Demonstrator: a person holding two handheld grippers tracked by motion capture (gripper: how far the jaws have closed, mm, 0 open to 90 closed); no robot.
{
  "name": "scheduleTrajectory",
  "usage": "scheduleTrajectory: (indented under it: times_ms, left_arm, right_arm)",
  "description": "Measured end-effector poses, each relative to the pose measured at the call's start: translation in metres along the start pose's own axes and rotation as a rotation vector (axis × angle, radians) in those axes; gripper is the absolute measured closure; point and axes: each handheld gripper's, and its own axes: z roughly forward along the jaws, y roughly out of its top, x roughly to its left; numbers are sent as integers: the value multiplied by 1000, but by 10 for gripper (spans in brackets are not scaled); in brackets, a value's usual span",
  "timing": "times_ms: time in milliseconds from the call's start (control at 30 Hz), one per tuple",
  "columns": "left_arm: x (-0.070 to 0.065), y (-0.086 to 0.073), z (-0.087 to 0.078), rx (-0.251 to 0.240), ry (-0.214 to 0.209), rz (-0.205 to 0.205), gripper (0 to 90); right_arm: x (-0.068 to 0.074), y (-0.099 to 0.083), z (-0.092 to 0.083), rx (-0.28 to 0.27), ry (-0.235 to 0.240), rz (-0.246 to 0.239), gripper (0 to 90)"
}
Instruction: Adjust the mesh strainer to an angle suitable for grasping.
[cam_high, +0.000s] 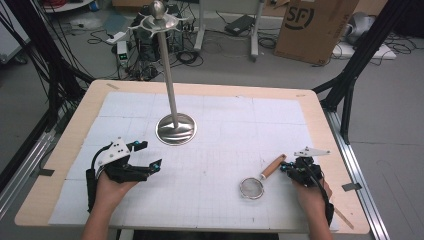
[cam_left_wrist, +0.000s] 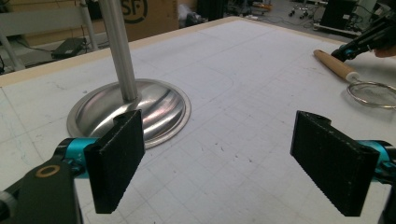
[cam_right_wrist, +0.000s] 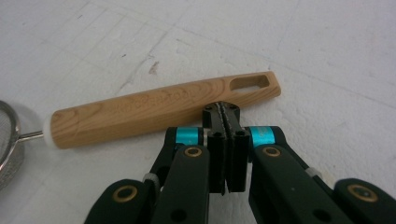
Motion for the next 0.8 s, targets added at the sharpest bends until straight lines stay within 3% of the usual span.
scheduleTrajectory:
  times_ms: [433,500,800]
  left_arm:
    - [1,-1,1,5,2,-2,184]
    - [1,-1,1,4,1,-4,185]
    - [1,0,0,0,0,-8,185]
  right_arm:
    - [2,15,13,13,18,-18,895]
    - [7,20,18,8,43,-33,895]
    - [26,38,32,21,74,-90,895]
